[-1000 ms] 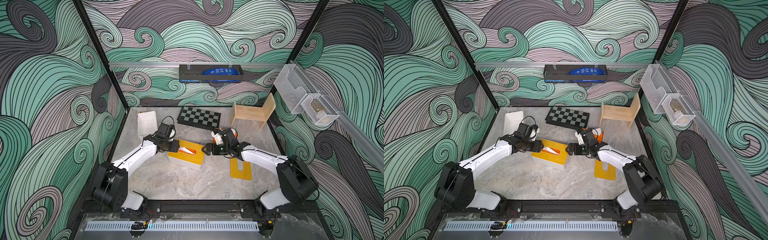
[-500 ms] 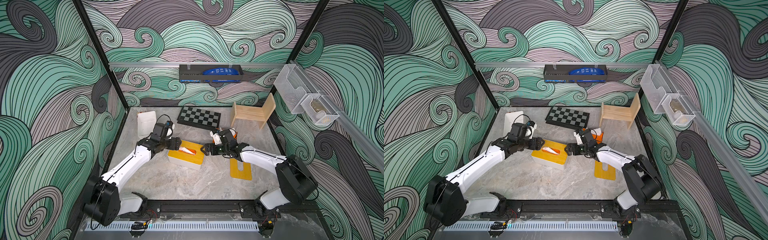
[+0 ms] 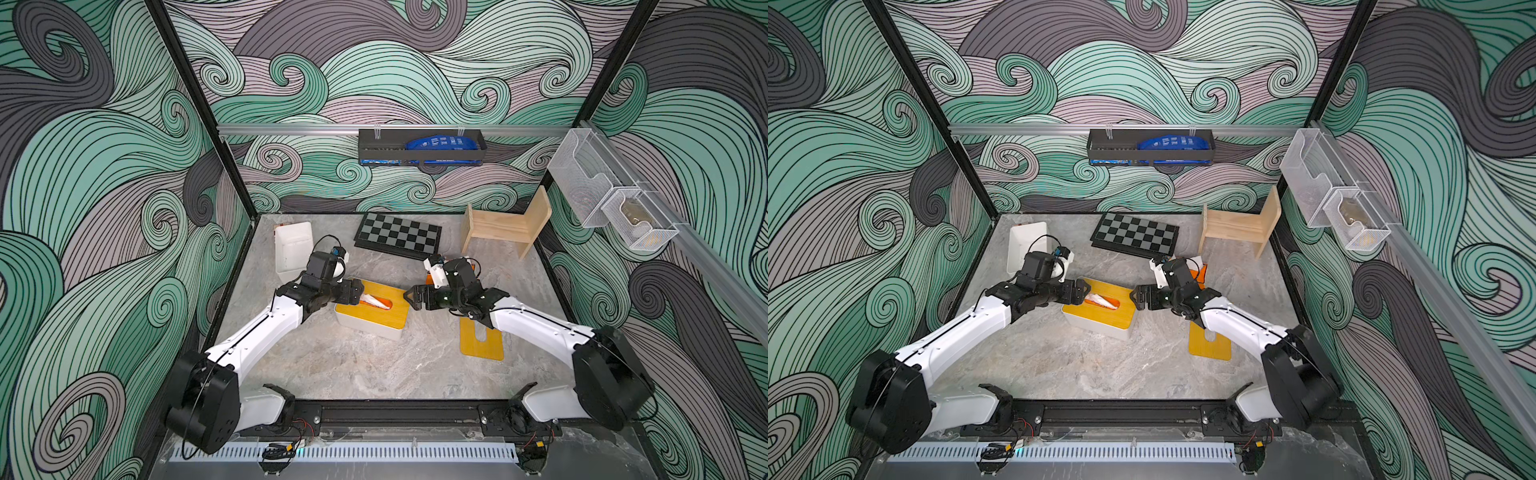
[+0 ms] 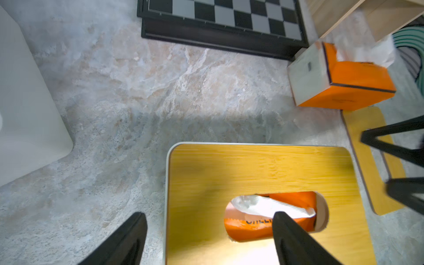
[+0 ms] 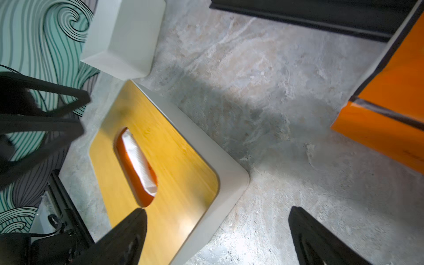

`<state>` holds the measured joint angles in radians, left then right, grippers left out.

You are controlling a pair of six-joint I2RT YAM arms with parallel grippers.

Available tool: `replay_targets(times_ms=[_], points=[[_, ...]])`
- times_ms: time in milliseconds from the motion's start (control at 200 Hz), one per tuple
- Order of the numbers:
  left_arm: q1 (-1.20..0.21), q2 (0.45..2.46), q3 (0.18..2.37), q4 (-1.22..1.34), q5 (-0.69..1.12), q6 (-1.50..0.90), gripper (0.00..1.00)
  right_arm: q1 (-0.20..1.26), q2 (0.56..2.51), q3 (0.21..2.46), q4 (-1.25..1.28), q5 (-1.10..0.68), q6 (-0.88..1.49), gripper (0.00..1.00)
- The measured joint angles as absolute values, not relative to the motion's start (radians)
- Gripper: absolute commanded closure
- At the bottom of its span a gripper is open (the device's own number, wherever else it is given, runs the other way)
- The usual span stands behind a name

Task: Put the tissue paper into the tissue box
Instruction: Close the box lid on the tissue box.

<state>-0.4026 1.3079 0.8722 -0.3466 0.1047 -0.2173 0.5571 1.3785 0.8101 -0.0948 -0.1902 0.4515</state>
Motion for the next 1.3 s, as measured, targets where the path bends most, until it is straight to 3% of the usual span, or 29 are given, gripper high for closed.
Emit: replay_targets(times_ms=[305, 1301], points=[[-0.403, 1.355, 0.902, -0.374, 0.104, -0.228, 0.1, 0.557, 1.307, 0.776, -0.117, -0.164, 0.426, 0.0], [-0.403, 1.397, 0.902, -0.389, 0.151, -0.228, 0.1, 0.562, 1.409, 0.74, -0.138, -0.123, 0.404, 0.0]])
